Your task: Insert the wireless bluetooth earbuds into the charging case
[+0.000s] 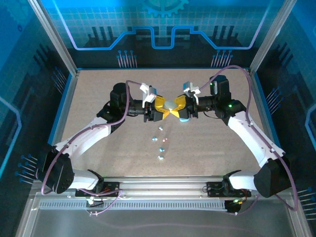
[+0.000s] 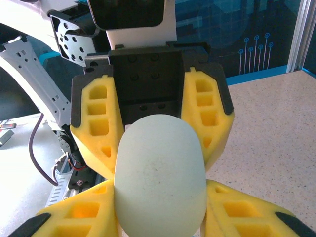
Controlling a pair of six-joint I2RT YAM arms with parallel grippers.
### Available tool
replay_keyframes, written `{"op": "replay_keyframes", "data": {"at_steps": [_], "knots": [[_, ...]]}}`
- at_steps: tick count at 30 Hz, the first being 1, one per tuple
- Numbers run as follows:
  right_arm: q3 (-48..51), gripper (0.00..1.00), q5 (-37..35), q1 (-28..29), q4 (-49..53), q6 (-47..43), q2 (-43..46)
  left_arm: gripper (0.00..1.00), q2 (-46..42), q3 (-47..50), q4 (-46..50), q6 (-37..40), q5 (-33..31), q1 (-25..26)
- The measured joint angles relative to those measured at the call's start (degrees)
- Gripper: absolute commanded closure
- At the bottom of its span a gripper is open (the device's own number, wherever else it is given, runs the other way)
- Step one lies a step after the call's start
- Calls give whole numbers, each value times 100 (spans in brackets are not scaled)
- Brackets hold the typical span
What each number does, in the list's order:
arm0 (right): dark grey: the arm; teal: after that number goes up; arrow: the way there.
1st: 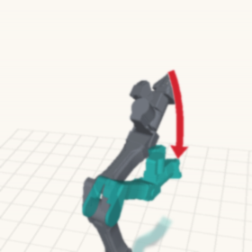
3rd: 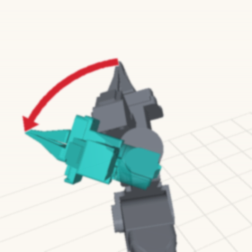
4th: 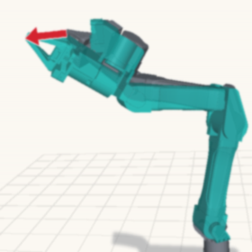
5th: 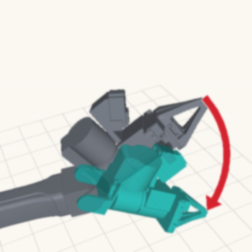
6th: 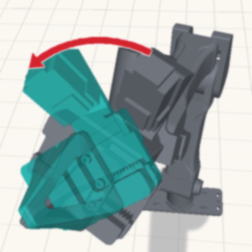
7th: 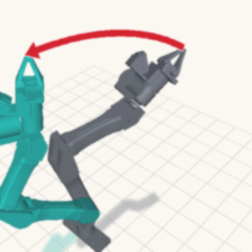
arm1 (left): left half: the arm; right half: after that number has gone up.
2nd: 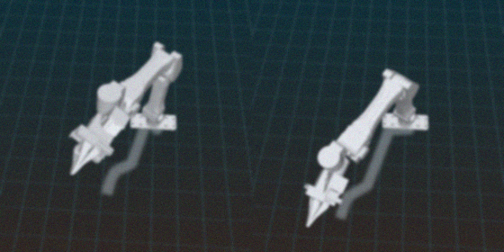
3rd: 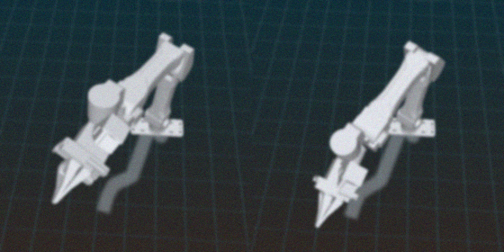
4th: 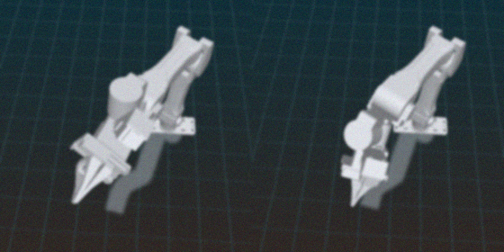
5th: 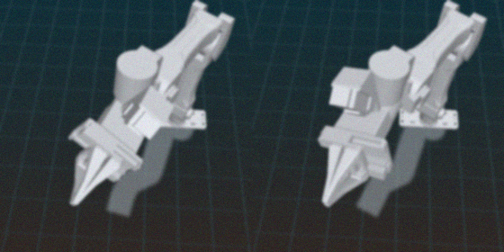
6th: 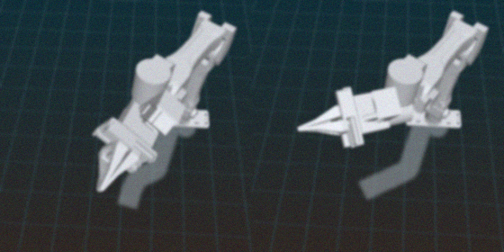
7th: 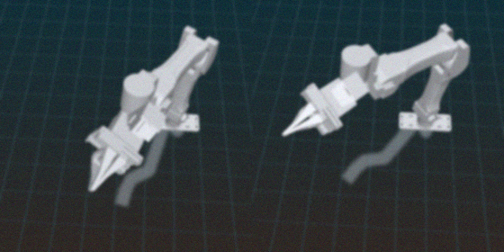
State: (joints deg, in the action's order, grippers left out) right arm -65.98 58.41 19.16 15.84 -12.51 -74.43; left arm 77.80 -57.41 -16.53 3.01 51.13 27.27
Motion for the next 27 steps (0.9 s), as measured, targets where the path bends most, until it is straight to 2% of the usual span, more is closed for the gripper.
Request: {"op": "replay_keyframes", "data": {"at_steps": [10, 14, 18, 24, 27], "knots": [[0, 62, 37, 0, 7, -85, 0, 48, 0, -127, 216, 13, 116, 9], [0, 62, 57, 7, 7, -114, 0, 54, 2, -164, 251, -7, 122, 11], [0, 62, 59, 15, 15, -127, 2, 53, 15, -173, 280, -2, 125, 7], [0, 62, 59, 15, 15, -122, 7, 60, 15, -203, 348, 35, 127, 4], [0, 58, 57, 15, 2, -72, 7, 63, 15, -208, 387, 81, 127, -2]]}}
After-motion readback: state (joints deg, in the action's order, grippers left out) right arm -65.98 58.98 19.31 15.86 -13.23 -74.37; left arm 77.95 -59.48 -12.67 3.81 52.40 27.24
